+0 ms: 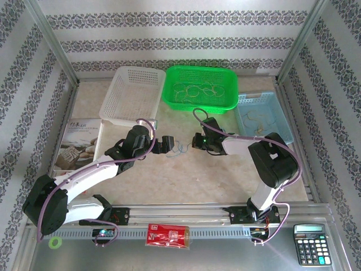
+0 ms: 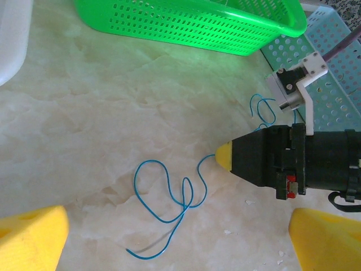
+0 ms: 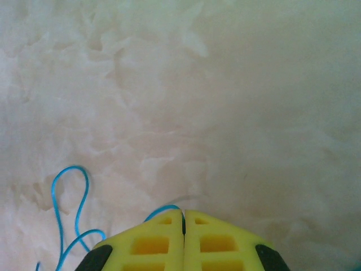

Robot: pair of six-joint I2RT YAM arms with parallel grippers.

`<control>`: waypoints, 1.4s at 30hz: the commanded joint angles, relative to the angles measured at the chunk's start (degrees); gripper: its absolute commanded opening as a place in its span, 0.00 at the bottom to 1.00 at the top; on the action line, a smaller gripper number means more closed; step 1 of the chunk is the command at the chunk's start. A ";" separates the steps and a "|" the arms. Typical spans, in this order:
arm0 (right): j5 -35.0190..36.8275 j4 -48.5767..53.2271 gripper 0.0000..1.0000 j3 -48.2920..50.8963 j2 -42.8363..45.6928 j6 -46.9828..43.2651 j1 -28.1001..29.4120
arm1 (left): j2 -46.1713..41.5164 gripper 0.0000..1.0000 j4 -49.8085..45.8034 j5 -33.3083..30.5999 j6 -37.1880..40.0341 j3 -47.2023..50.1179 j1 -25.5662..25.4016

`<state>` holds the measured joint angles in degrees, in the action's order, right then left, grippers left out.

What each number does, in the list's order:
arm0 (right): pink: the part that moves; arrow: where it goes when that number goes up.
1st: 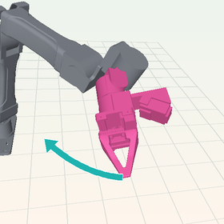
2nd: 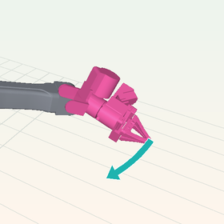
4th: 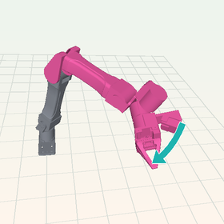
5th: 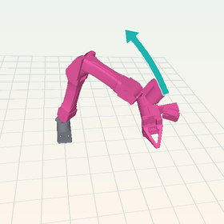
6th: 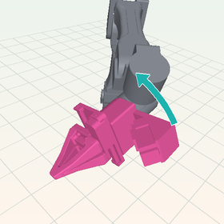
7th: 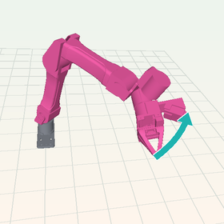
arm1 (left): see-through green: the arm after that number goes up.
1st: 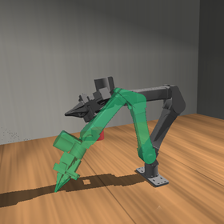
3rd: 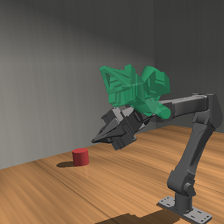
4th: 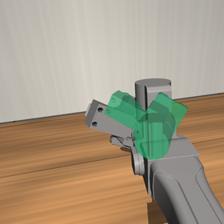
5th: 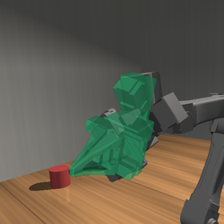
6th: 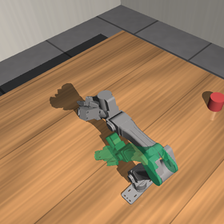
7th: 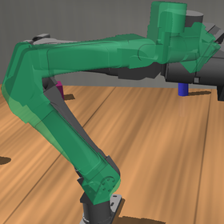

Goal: Untangle the cables

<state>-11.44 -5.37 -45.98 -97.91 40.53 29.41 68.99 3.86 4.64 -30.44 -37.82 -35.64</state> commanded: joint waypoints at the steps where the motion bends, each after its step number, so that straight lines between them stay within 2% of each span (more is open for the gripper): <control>1: -2.65 1.38 0.00 -1.51 5.70 -1.04 0.12 | -1.74 1.00 1.42 -0.24 1.97 -0.96 -0.32; 8: -6.10 7.80 0.00 -6.06 17.80 -3.47 0.78 | -4.31 1.00 3.94 3.09 8.56 -1.68 -0.15; 14: -8.44 11.78 0.00 -12.35 23.29 -5.19 1.10 | -4.11 1.00 5.41 8.29 13.68 -5.49 -0.15; 20: -10.60 14.00 0.00 -17.46 25.00 -5.88 1.85 | -0.74 1.00 5.46 11.68 18.25 -11.15 -0.13; 26: -11.81 15.10 0.00 -20.89 24.81 -6.09 3.91 | 3.04 1.00 7.01 12.13 20.22 -14.70 -0.13; 29: -12.68 15.08 0.00 -22.10 24.52 -5.90 5.27 | 4.50 0.95 7.61 12.48 20.59 -15.66 -0.13; 32: -12.74 14.85 0.00 -23.05 24.70 -5.55 6.56 | 5.52 0.84 8.54 13.24 20.51 -15.66 -0.13; 33: -12.90 14.68 0.00 -23.27 24.83 -5.25 6.71 | 5.68 0.77 9.05 13.58 20.27 -15.58 -0.14; 40: -13.25 12.73 0.01 -22.70 25.56 -3.65 6.30 | 5.38 0.03 11.63 13.88 18.34 -15.48 -0.09; 42: -12.32 11.99 0.30 -21.42 26.79 -3.53 5.67 | 5.19 0.00 11.61 13.52 17.76 -15.70 0.17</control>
<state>-23.62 8.75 -67.75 -73.56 36.40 35.70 74.87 11.99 17.61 -11.90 -51.92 -35.62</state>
